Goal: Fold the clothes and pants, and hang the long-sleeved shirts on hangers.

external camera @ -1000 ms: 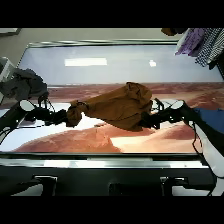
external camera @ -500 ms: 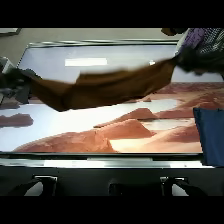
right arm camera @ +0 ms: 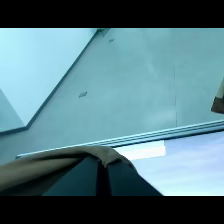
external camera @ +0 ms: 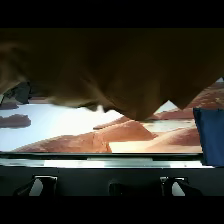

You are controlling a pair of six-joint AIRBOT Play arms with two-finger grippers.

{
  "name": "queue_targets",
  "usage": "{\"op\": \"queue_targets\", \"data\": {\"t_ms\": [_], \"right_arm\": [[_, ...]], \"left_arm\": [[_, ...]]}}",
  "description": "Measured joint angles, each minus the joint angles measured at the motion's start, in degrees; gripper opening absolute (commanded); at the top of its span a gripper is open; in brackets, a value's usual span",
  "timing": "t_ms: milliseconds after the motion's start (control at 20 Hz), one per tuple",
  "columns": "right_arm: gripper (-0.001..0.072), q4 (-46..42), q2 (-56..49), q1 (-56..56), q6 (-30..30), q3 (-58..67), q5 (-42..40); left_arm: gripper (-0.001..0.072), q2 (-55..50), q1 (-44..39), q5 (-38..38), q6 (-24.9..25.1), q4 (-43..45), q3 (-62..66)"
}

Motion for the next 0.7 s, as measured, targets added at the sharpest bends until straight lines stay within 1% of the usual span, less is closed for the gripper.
{"op": "queue_targets", "data": {"t_ms": [200, 350, 500, 600, 700], "right_arm": [[0.003, -0.63, -0.09, -0.44, 3.56, 0.61, 1.68], [0.003, -0.33, -3.67, 0.83, 6.95, -0.15, 6.64], [0.003, -1.66, -10.38, 6.12, 8.15, -2.93, 11.15], [0.003, -4.85, -16.39, 11.26, 7.89, -5.25, 12.04], [0.003, -9.92, -23.39, 15.87, 7.69, -6.99, 10.86]], "left_arm": [[0.0018, -0.17, 2.08, 3.23, 0.0, -1.07, 0.44], [0.0017, -5.77, 0.46, 4.11, 2.99, -4.39, -0.68], [0.0017, -16.04, -5.79, 4.85, 8.02, -4.98, -2.1], [0.0017, -24.68, -10.88, 5.57, 10.14, -3.91, -2.6], [0.0017, -33.81, -15.72, 8.0, 11.37, -3.28, -2.8]]}}
